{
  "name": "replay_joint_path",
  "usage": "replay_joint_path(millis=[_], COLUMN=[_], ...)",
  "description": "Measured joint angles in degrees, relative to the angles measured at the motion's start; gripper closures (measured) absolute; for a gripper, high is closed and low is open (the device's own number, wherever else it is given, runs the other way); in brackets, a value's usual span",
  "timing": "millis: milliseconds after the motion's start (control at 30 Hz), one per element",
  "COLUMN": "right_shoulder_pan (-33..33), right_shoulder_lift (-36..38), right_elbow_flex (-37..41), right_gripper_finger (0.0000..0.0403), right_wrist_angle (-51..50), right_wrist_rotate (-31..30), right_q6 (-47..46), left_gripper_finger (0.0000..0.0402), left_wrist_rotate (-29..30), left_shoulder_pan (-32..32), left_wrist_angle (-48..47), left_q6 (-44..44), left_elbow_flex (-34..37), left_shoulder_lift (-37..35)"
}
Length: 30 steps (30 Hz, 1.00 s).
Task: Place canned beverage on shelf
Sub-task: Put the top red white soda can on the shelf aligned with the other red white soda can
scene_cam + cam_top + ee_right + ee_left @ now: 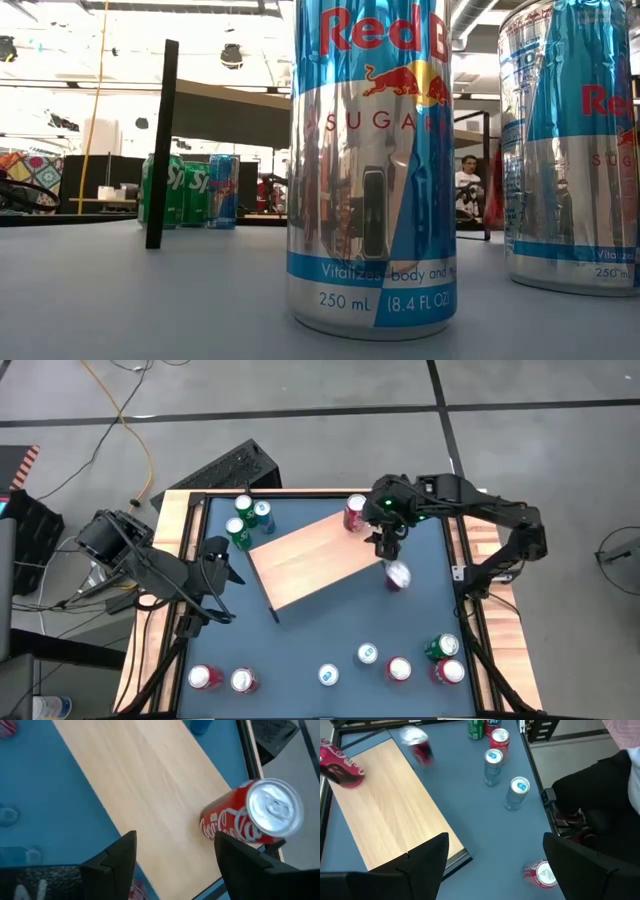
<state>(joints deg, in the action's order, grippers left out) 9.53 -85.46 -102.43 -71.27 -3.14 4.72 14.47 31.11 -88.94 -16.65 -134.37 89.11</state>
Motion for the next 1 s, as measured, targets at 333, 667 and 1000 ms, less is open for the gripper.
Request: replay_joint_path(millis=[333, 667, 1000], right_shoulder_pan=[-9.37, -19.91, -21.65], right_shoulder_lift=[6.69, 11.42, 9.9], right_elbow_flex=[-0.33, 19.75, 26.96], right_gripper_finger=[0.0154, 0.0153, 0.0109], right_wrist_angle=[-17.74, -17.35, -9.89], right_wrist_rotate=[-13.15, -13.53, -11.73], right_q6=[-17.39, -29.09, -28.76], left_gripper_finger=[0.0093, 0.0093, 0.0093], left_wrist_rotate=[2.41, 2.76, 2.74], left_shoulder_pan=[0.0, 0.0, 0.0], left_wrist_angle=[-0.1, -0.32, -0.48], left_q6=[-0.62, -0.59, -0.34], left_elbow_flex=[0.0, 0.1, 2.25], left_shoulder_lift=[-0.01, -0.01, 0.04])
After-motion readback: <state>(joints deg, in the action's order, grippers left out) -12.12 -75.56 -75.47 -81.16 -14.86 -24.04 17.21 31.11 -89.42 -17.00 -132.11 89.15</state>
